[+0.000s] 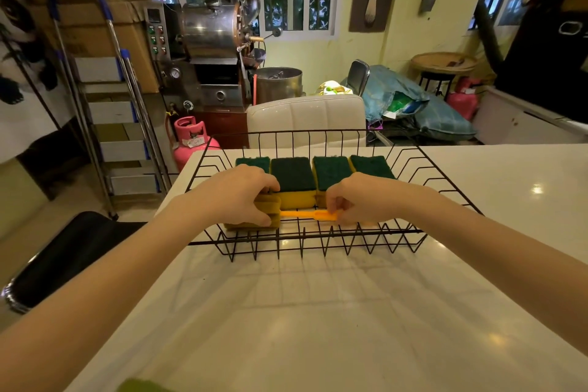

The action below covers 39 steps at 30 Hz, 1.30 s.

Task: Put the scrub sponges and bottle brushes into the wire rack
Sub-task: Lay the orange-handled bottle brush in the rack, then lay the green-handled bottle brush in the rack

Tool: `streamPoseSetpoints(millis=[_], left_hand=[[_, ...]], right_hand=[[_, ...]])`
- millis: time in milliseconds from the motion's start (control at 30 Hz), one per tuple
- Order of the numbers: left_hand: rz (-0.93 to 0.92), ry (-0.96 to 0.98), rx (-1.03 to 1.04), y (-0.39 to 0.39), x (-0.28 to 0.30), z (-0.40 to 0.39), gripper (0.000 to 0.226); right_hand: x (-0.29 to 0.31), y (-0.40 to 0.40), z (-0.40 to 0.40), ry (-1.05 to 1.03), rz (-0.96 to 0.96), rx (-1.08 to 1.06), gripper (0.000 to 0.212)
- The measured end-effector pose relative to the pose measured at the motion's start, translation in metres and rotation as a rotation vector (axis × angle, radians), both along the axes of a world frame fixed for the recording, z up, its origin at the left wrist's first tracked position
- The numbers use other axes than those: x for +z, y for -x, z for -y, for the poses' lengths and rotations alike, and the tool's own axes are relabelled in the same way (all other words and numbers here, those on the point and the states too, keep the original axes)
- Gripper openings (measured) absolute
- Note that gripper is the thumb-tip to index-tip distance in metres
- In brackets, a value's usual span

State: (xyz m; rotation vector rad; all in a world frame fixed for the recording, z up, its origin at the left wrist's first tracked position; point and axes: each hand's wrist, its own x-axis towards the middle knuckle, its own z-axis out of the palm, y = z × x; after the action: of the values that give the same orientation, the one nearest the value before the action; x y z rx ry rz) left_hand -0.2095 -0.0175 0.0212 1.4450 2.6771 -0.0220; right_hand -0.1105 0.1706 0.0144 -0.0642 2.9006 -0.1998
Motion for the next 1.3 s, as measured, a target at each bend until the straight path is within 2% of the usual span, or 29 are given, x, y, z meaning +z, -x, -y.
streamPoseSetpoints(millis=[200, 500, 667, 800, 933, 1033, 1200, 1300], left_hand=[[0.047, -0.136, 0.007, -0.015, 0.012, 0.015, 0.050], [0.147, -0.436, -0.002, -0.055, 0.027, 0.061, 0.053], [0.223, -0.551, -0.020, -0.084, 0.027, 0.098, 0.056], [0.269, -0.531, -0.015, -0.102, 0.017, 0.120, 0.067], [0.345, -0.524, 0.002, -0.118, 0.005, 0.133, 0.067], [0.413, -0.473, 0.010, -0.129, -0.005, 0.142, 0.065], [0.453, -0.324, 0.006, -0.140, -0.020, 0.155, 0.072], [0.463, -0.217, -0.001, -0.145, -0.027, 0.161, 0.070]], right_hand=[[0.014, -0.011, 0.008, 0.079, -0.123, 0.020, 0.027], [0.038, -0.043, 0.058, 0.338, -0.366, 0.085, 0.036], [0.033, -0.070, 0.096, 0.358, -0.316, 0.164, 0.037], [0.024, -0.086, 0.116, 0.266, -0.318, 0.187, 0.041], [0.015, -0.099, 0.128, 0.255, -0.329, 0.190, 0.042], [0.006, -0.111, 0.136, 0.294, -0.230, 0.182, 0.041], [-0.010, -0.128, 0.143, 0.288, 0.058, 0.141, 0.043], [-0.016, -0.136, 0.145, 0.290, 0.115, 0.126, 0.044]])
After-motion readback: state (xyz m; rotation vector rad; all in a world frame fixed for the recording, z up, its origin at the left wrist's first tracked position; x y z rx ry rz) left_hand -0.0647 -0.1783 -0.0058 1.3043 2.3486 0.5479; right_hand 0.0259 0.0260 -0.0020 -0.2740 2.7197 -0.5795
